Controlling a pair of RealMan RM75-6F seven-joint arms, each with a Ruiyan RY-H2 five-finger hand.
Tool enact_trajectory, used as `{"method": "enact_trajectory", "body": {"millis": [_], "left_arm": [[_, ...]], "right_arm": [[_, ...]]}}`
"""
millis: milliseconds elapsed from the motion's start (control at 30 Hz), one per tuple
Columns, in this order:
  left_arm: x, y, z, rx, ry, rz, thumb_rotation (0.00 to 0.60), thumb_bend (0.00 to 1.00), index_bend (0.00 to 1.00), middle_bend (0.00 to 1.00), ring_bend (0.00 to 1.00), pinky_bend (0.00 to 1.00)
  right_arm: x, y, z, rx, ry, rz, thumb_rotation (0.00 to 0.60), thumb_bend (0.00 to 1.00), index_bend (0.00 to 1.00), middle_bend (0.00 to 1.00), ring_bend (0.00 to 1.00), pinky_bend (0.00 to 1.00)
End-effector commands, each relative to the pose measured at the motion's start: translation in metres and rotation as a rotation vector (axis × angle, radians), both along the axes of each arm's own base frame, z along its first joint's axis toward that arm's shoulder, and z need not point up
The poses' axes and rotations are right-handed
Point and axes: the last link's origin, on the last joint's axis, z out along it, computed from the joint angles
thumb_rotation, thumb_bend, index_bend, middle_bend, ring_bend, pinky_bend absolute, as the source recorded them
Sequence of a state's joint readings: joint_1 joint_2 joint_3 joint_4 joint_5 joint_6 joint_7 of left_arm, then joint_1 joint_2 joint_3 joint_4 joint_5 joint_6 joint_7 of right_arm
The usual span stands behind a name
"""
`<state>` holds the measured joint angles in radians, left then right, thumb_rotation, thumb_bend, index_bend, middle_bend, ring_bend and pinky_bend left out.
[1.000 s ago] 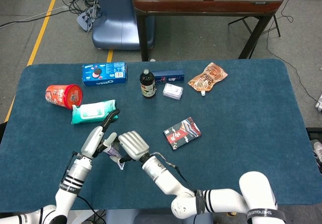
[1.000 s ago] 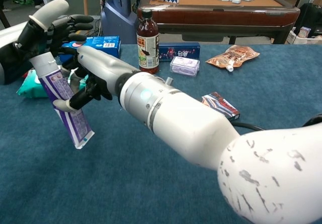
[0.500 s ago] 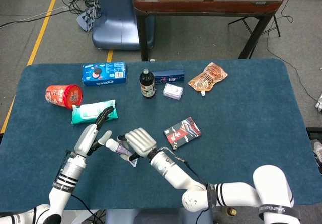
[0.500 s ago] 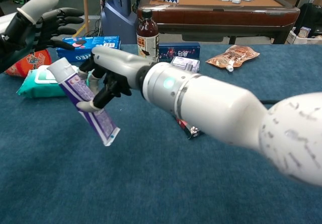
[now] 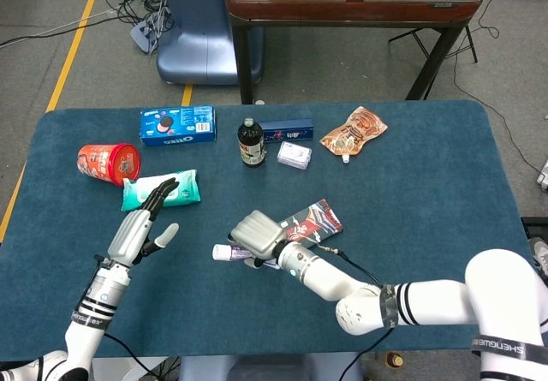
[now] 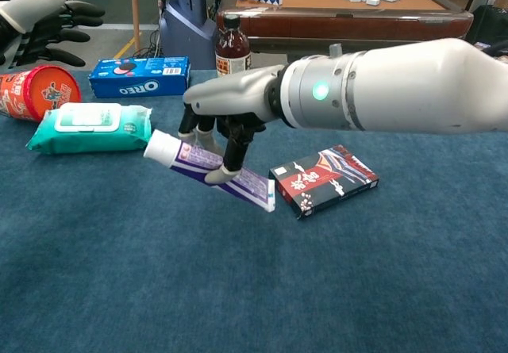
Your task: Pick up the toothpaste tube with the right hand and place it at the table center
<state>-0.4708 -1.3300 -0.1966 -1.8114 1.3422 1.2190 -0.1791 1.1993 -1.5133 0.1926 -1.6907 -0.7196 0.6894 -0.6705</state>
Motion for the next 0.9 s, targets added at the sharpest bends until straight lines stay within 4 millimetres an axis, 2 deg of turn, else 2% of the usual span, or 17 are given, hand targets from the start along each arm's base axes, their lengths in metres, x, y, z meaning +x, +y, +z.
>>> {"method": "enact_trajectory", "body": {"millis": [33, 200, 300, 400, 567, 700, 767, 900], "left_arm": [[-0.001, -0.001, 0.0, -0.001, 0.007, 0.0, 0.0, 0.15, 0.0, 0.0, 0.0, 0.1], [-0.002, -0.003, 0.0, -0.002, 0.018, 0.004, 0.0, 0.15, 0.0, 0.0, 0.0, 0.1], [-0.003, -0.003, 0.001, 0.0, 0.019, 0.006, 0.0, 0.15, 0.0, 0.0, 0.0, 0.1], [-0.003, -0.003, 0.0, 0.0, 0.022, 0.005, 0.0, 0.15, 0.0, 0.0, 0.0, 0.1], [-0.005, -0.003, 0.001, 0.005, 0.026, 0.007, 0.0, 0.15, 0.0, 0.0, 0.0, 0.1], [-0.007, -0.003, 0.001, 0.004, 0.03, 0.01, 0.0, 0.15, 0.0, 0.0, 0.0, 0.1], [-0.007, -0.003, 0.001, 0.004, 0.033, 0.011, 0.0, 0.15, 0.0, 0.0, 0.0, 0.1], [-0.01, -0.001, 0.003, 0.016, 0.046, 0.011, 0.0, 0.14, 0.0, 0.0, 0.0, 0.1]], "right_arm": [[-0.004, 0.001, -0.007, 0.002, 0.053, 0.024, 0.6, 0.99, 0.93, 0.79, 0.74, 0.77], [-0.007, 0.001, -0.018, -0.003, 0.101, 0.043, 0.6, 0.99, 0.93, 0.76, 0.71, 0.72], [-0.007, 0.0, -0.023, -0.005, 0.125, 0.056, 0.6, 0.94, 0.89, 0.72, 0.67, 0.68], [-0.004, 0.001, -0.026, -0.006, 0.135, 0.057, 0.6, 0.82, 0.74, 0.65, 0.61, 0.63], [-0.002, 0.005, -0.029, -0.001, 0.13, 0.043, 0.6, 0.38, 0.33, 0.4, 0.39, 0.5], [0.0, 0.006, -0.027, 0.0, 0.095, 0.027, 0.6, 0.14, 0.06, 0.21, 0.24, 0.39], [0.003, 0.006, -0.023, -0.003, 0.066, 0.021, 0.6, 0.09, 0.01, 0.17, 0.21, 0.37], [0.004, 0.002, -0.008, -0.03, -0.006, -0.004, 0.6, 0.08, 0.0, 0.14, 0.2, 0.37]]}}
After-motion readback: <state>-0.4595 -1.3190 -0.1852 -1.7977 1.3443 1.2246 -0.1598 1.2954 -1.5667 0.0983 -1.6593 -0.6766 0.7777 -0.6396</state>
